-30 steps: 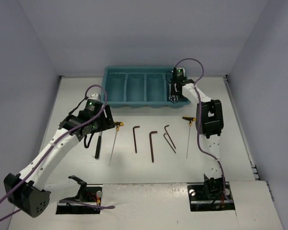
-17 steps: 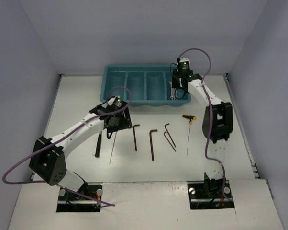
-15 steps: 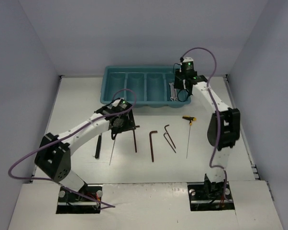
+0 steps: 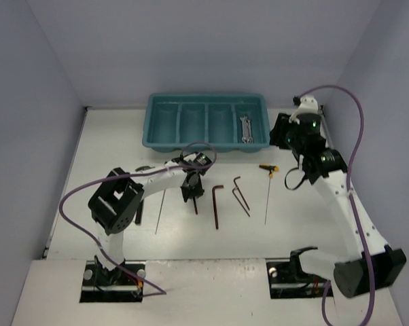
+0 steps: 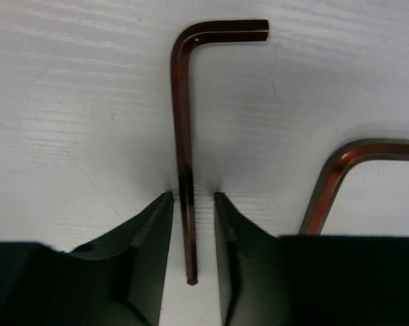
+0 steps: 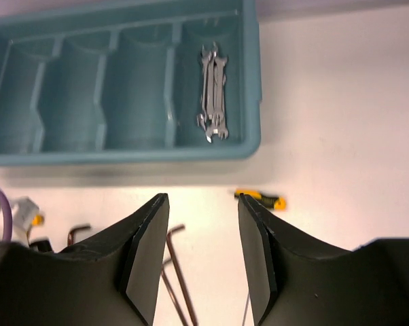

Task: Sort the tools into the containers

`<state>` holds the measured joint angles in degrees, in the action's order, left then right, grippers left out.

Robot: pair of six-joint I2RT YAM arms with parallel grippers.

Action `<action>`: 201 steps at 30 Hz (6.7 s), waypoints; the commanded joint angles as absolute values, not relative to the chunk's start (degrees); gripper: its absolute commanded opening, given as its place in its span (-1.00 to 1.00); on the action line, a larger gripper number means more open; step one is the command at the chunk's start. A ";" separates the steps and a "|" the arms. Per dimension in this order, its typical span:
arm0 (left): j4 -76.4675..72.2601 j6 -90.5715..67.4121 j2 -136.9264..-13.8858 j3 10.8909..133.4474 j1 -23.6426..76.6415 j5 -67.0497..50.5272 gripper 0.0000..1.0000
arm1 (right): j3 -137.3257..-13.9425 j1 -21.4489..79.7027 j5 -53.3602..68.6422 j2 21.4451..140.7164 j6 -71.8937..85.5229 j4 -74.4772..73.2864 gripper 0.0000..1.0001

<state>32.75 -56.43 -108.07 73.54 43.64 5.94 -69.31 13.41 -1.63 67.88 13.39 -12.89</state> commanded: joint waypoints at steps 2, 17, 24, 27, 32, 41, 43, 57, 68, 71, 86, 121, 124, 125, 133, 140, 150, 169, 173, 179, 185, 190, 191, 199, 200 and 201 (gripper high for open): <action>34.56 -58.82 -108.60 75.53 43.82 8.87 -0.97 | -64.42 13.01 2.51 61.07 16.04 -12.13 -0.14; 38.32 -35.73 -101.87 103.00 39.16 18.76 -1.00 | -56.26 13.18 9.89 54.79 18.97 -13.07 -0.12; 37.97 -29.23 -115.08 119.57 30.76 16.16 -1.00 | -54.20 13.27 10.03 53.38 16.06 -13.89 -0.11; 37.86 -26.61 -121.65 126.38 28.36 14.56 -1.00 | -54.14 13.27 10.28 53.18 15.30 -14.45 -0.10; 35.28 -25.05 -129.60 132.67 25.70 11.37 -0.99 | -53.70 13.23 10.37 53.04 15.73 -15.03 -0.09; 29.34 -23.11 -130.71 130.66 24.70 8.28 -0.35 | -52.49 13.36 10.53 53.17 16.43 -15.83 0.06; 29.27 -22.93 -129.07 128.51 24.74 7.35 -0.20 | -52.65 13.36 10.32 53.17 16.44 -16.05 0.09; 32.62 -38.34 -99.88 95.28 38.85 8.67 0.06 | -54.89 13.27 9.67 52.07 16.52 -18.31 0.14; 33.31 -60.07 -102.58 83.44 56.50 11.70 0.06 | -51.96 13.35 10.96 48.90 16.79 -19.67 0.15; 33.40 -62.30 -106.11 84.05 57.98 12.49 0.05 | -51.55 13.49 11.04 48.01 16.70 -19.99 0.15; 36.17 -66.48 -113.57 82.32 58.27 13.59 -0.73 | -51.49 17.04 9.58 46.32 15.92 -21.08 0.17; 37.46 -22.12 -133.55 139.77 24.70 6.25 -0.96 | -53.17 17.84 10.02 58.05 12.90 -21.62 0.26; 33.83 -22.11 -133.62 137.18 24.07 5.13 -0.86 | -53.90 18.06 10.06 61.37 12.57 -21.71 0.26; 32.75 -22.00 -133.45 136.33 24.01 4.96 -0.80 | -54.24 18.17 10.17 62.51 12.57 -21.71 0.26; 29.49 -22.24 -131.22 133.37 23.78 2.29 -0.35 | -56.64 23.60 8.96 72.72 13.23 -21.66 0.24; 27.58 -25.49 -117.07 121.62 23.82 1.50 -0.09 | -57.71 29.30 5.83 80.43 13.94 -21.45 0.08; 28.71 -27.69 -91.45 100.90 24.08 -1.93 0.00 | -57.33 30.23 4.04 85.91 12.45 -20.33 -0.15; 38.50 -25.72 -66.88 80.80 23.76 2.88 0.06 | -55.59 32.62 3.48 93.26 13.21 -17.37 -0.48; 38.67 -25.58 -65.83 80.27 23.82 3.96 0.06 | -53.91 33.54 3.19 94.16 14.00 -16.35 -0.52; 38.78 -25.29 -65.37 79.28 23.73 4.04 0.06 | -51.90 34.12 2.73 96.57 16.35 -14.62 -0.53; 38.85 -25.58 -64.58 78.21 23.82 4.21 0.06 | -50.88 35.99 0.93 97.96 18.23 -14.41 -0.56; 39.12 -25.66 -63.96 77.86 23.73 3.81 0.06 | -51.45 39.75 0.01 99.09 20.10 -14.50 -0.92; 39.22 -25.66 -63.79 77.78 23.74 3.96 0.06 | -52.18 41.38 -1.31 99.31 20.55 -14.51 -1.00; 41.07 -24.59 -61.41 77.73 23.82 5.70 0.06 | -67.41 47.95 -2.40 95.55 23.83 -17.60 -1.00; 41.48 -24.30 -60.96 77.55 23.81 6.16 0.06 | -70.47 48.06 -2.80 95.00 24.01 -17.96 -1.00; 42.03 -24.03 -60.68 77.21 23.74 6.78 0.06 | -74.69 48.00 -3.28 94.39 24.15 -18.17 -1.00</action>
